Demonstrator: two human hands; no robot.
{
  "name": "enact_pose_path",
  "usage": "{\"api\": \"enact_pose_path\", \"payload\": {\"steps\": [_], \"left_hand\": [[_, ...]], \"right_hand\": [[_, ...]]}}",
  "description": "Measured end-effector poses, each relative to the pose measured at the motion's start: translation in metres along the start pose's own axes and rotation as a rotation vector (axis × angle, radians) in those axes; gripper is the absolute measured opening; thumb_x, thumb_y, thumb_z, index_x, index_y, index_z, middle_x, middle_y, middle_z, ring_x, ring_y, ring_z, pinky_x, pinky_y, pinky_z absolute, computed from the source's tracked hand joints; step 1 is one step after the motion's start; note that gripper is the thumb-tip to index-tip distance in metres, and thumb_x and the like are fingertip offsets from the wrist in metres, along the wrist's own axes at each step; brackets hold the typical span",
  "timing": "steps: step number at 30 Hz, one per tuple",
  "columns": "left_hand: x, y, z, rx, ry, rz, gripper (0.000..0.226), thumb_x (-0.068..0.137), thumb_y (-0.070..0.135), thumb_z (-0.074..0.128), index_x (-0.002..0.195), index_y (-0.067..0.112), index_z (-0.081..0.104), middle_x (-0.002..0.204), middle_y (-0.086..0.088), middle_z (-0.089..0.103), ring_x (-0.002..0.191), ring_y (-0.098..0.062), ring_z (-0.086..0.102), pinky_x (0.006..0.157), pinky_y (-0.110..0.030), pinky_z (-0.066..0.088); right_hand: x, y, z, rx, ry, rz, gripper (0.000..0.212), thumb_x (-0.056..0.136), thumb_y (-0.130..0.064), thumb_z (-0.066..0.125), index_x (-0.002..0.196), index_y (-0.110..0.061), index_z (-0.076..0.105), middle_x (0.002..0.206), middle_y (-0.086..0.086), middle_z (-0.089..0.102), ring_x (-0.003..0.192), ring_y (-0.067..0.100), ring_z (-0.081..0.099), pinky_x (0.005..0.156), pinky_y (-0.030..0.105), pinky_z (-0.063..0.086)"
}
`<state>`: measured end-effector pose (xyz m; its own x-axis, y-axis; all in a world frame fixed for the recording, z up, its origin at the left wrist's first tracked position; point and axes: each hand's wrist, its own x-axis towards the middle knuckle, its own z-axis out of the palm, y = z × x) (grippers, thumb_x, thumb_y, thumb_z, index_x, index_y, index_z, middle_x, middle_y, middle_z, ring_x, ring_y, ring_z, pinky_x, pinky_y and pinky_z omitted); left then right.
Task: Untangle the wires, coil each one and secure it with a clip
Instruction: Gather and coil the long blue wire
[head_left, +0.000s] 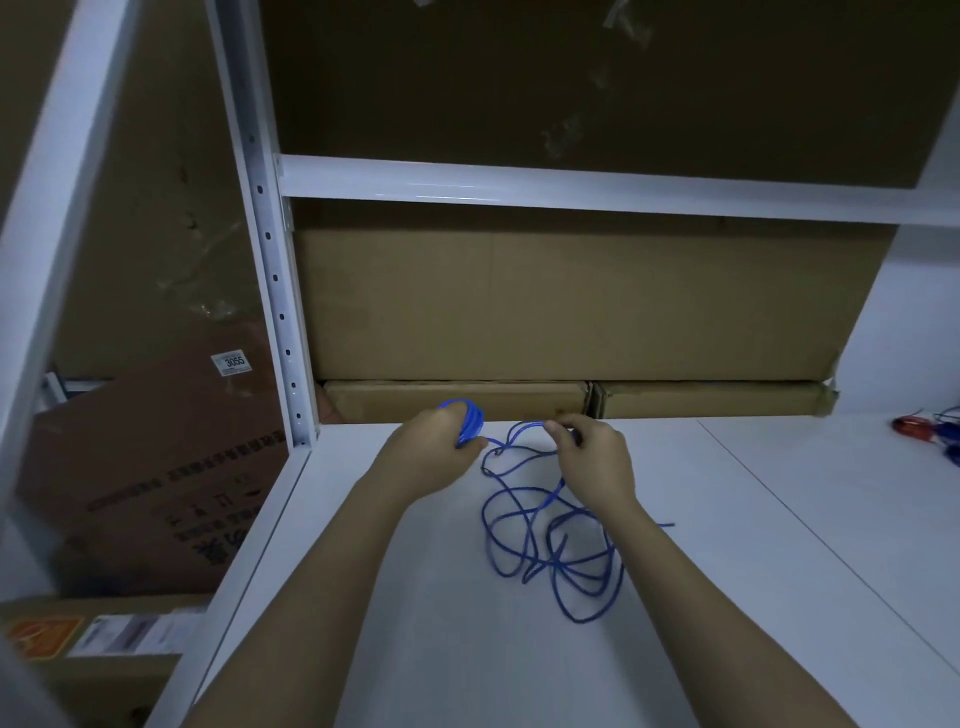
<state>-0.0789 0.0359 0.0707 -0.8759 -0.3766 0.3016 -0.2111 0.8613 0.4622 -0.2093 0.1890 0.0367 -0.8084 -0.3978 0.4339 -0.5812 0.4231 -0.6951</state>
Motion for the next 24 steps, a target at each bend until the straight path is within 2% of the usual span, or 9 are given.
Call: {"api": "enact_pose_path", "payload": {"steps": [3,6,9,11,13,15,19,21,24], "left_hand": [[0.001,-0.006,0.000,0.018,0.031,-0.066,0.042,0.092,0.037,0.060,0.069,0.016,0.031,0.064,0.001,0.037,0.061,-0.018,0.037,0.053,-0.030,0.026],[0.001,-0.016,0.001,0.033,0.126,-0.101,0.046,0.092,0.033,0.060,0.064,0.019,0.026,0.061,0.003,0.033,0.061,-0.020,0.038,0.051,-0.030,0.024],[0.001,-0.025,-0.004,0.022,0.246,-0.195,0.044,0.094,0.031,0.056,0.063,0.017,0.027,0.060,0.002,0.034,0.060,-0.022,0.040,0.050,-0.030,0.026],[0.001,-0.025,-0.008,0.023,0.314,-0.252,0.042,0.096,0.033,0.053,0.064,0.017,0.030,0.060,0.002,0.038,0.062,-0.025,0.044,0.052,-0.031,0.029],[0.003,-0.023,-0.011,-0.001,0.393,-0.272,0.040,0.097,0.033,0.051,0.066,0.016,0.033,0.062,0.002,0.039,0.067,-0.029,0.048,0.056,-0.032,0.031],[0.004,-0.022,-0.015,-0.056,0.479,-0.295,0.039,0.097,0.031,0.049,0.066,0.015,0.033,0.062,0.000,0.039,0.068,-0.031,0.048,0.059,-0.032,0.032],[0.005,-0.023,-0.020,-0.101,0.553,-0.320,0.037,0.097,0.031,0.050,0.070,0.009,0.039,0.061,-0.003,0.042,0.064,-0.029,0.047,0.058,-0.033,0.034],[0.005,-0.021,-0.021,-0.101,0.581,-0.296,0.036,0.097,0.031,0.050,0.073,0.006,0.043,0.062,-0.004,0.043,0.064,-0.029,0.048,0.058,-0.033,0.034],[0.006,-0.018,-0.024,-0.116,0.543,-0.226,0.033,0.097,0.030,0.051,0.079,0.002,0.050,0.067,-0.007,0.049,0.066,-0.028,0.050,0.058,-0.033,0.035]], "right_hand": [[0.001,0.005,-0.006,-0.091,-0.004,0.085,0.037,0.091,-0.051,0.056,0.094,-0.017,0.071,0.066,-0.005,0.056,0.072,0.018,0.056,0.061,0.026,0.036],[0.004,0.002,-0.012,-0.118,-0.038,0.148,0.051,0.084,-0.063,0.056,0.066,-0.015,0.061,0.056,0.001,0.054,0.062,0.019,0.054,0.052,0.027,0.032],[0.004,0.007,-0.020,0.061,-0.036,0.169,0.056,0.092,-0.053,0.051,0.053,-0.012,0.048,0.048,-0.002,0.045,0.055,0.018,0.047,0.055,0.029,0.032],[0.002,0.011,-0.024,0.149,-0.072,0.139,0.049,0.095,-0.043,0.052,0.055,-0.015,0.051,0.048,-0.008,0.049,0.064,0.014,0.054,0.062,0.028,0.037],[0.001,0.012,-0.027,0.223,-0.137,0.105,0.040,0.097,-0.035,0.052,0.064,-0.014,0.061,0.065,-0.011,0.062,0.080,0.006,0.059,0.072,0.022,0.041],[0.003,0.013,-0.029,0.226,-0.198,0.064,0.034,0.098,-0.025,0.050,0.072,-0.009,0.063,0.073,-0.010,0.064,0.076,0.002,0.056,0.069,0.014,0.039],[0.005,0.026,-0.032,0.078,-0.224,0.072,0.032,0.099,-0.025,0.048,0.074,-0.012,0.062,0.046,-0.018,0.050,0.049,0.001,0.045,0.056,0.023,0.032],[0.008,0.034,-0.031,0.013,-0.230,0.050,0.033,0.099,-0.028,0.049,0.069,-0.019,0.060,0.054,-0.012,0.053,0.058,0.007,0.048,0.059,0.026,0.036],[0.008,0.032,-0.024,-0.161,-0.416,0.066,0.030,0.100,-0.028,0.047,0.074,-0.023,0.062,0.075,-0.010,0.055,0.076,0.011,0.051,0.063,0.020,0.037]]}}
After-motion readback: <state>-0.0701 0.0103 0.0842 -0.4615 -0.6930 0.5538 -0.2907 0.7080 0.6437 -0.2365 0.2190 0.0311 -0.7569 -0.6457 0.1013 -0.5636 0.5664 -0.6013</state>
